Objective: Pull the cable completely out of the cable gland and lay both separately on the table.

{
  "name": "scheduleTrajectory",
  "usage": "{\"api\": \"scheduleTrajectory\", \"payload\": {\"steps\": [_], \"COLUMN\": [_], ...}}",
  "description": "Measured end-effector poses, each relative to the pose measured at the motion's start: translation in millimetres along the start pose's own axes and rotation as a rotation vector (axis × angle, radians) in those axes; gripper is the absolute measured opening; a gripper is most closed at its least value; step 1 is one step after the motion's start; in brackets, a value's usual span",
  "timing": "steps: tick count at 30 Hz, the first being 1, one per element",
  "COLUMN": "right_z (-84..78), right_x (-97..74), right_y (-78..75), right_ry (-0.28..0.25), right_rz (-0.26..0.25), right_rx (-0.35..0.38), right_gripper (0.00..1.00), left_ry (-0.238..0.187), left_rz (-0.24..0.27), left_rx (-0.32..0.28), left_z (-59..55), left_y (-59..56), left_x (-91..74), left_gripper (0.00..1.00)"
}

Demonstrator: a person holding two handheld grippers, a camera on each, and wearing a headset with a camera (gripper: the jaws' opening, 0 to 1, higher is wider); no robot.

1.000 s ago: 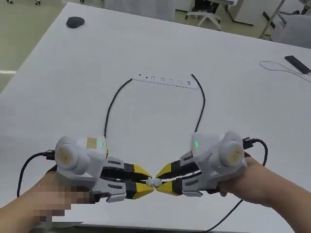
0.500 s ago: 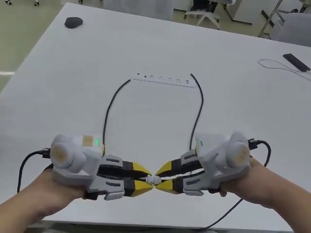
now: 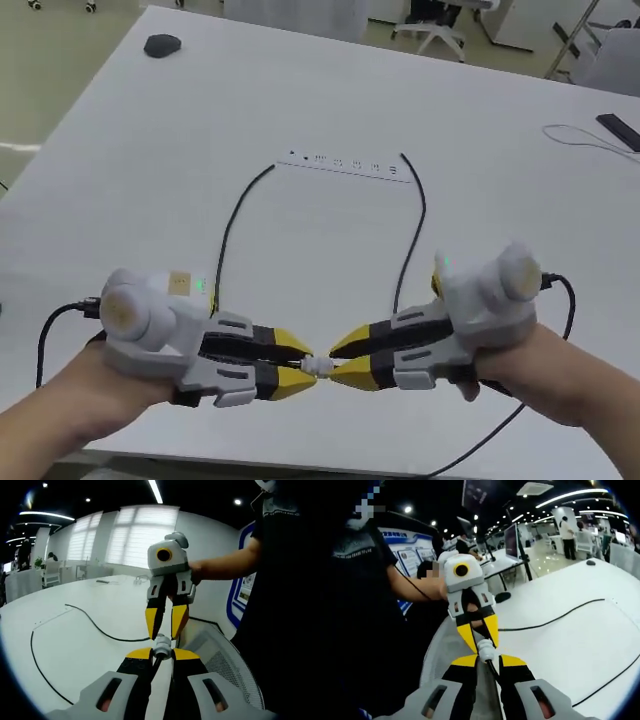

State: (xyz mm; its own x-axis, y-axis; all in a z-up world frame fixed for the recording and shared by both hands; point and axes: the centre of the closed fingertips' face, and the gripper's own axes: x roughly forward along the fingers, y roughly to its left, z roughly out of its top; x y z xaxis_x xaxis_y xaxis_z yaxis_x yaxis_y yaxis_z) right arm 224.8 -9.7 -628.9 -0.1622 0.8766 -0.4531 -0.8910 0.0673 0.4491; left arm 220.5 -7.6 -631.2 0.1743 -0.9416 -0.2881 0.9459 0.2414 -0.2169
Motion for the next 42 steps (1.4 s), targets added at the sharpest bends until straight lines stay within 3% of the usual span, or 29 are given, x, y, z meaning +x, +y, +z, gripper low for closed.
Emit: {"api": "scheduleTrajectory", "payload": {"steps": [3, 9, 18, 28, 29, 31, 34, 36, 42], "right_z": [5.5, 8.2, 8.4, 2.6, 1.3, -2.2, -3.9, -3.6, 0.3], "right_x": [-0.8, 0.1, 1.2, -1.1, -0.9, 0.5, 1.6, 1.8, 1.3], "right_y": [-0.9, -0.4, 7.2, 5.8, 6.2, 3.7, 3.4, 1.9, 1.7], "right_ry": [-0.037, -0.052, -0.062, -0.063, -0.057, -0.037, -0.019, -0.010, -0.005], "right_rz": [0.063, 0.155, 0.213, 0.226, 0.227, 0.202, 0.177, 0.150, 0.045], "right_rx": [0.075, 0.198, 0.268, 0.294, 0.288, 0.203, 0.162, 0.078, -0.115], "right_gripper": [0.15, 0.14, 0.10, 0.09, 0.09, 0.08, 0.07, 0.07, 0.07], "left_ry": [0.009, 0.008, 0.029, 0.055, 0.058, 0.067, 0.075, 0.080, 0.054], "left_rz": [0.006, 0.035, 0.049, 0.040, 0.036, 0.034, 0.032, 0.034, 0.032], "left_rx": [0.021, 0.046, 0.083, 0.095, 0.087, 0.087, 0.072, 0.065, -0.020], "left_z": [3.6, 11.9, 13.1, 11.6, 10.6, 8.2, 5.2, 5.3, 6.7], "left_y": [0.4, 3.5, 3.1, 2.2, 1.7, 2.0, 2.7, 2.8, 6.7], "left_x": [-0.1, -1.7, 0.6, 6.8, 7.4, 8.4, 9.4, 9.2, 6.6], "left_gripper": [0.14, 0.14, 0.14, 0.14, 0.14, 0.14, 0.14, 0.14, 0.14]}}
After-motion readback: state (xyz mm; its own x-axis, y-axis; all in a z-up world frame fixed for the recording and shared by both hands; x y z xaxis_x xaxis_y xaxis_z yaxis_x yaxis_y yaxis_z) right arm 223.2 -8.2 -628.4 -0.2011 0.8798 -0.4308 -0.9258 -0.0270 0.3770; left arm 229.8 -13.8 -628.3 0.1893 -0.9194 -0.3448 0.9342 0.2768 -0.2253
